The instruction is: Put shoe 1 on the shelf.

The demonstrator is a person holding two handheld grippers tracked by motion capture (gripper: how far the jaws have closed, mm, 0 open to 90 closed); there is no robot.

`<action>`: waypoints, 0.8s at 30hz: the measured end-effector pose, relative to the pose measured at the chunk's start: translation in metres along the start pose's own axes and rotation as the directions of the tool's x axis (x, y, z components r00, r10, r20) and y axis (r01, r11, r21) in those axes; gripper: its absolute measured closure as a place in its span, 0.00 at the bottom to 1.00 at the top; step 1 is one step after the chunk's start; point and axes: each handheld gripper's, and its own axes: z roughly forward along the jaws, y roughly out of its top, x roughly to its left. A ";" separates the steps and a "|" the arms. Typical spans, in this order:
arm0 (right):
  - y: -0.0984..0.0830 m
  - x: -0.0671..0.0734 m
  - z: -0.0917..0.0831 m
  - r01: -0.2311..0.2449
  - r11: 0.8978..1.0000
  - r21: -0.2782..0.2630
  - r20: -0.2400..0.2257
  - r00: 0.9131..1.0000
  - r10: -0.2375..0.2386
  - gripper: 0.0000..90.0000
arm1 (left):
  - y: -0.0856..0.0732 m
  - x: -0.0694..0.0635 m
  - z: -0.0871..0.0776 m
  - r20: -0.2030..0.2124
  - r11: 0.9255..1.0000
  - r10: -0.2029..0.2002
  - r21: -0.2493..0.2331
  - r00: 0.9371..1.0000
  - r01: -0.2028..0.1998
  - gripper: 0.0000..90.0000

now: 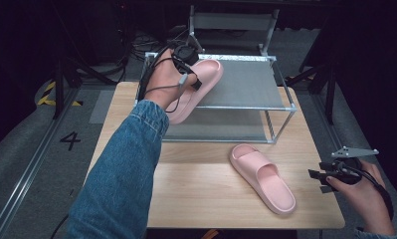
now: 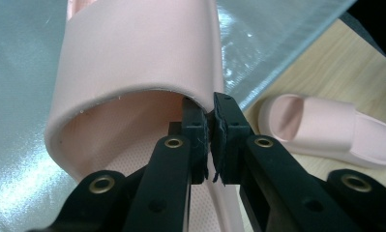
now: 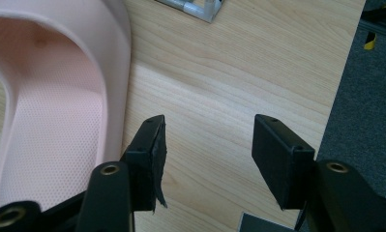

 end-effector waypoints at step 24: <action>-0.003 -0.002 0.001 0.000 1.000 0.007 -0.006 1.000 0.000 0.52 | -0.013 -0.001 0.012 0.044 1.000 0.004 -0.010 0.999 -0.003 0.57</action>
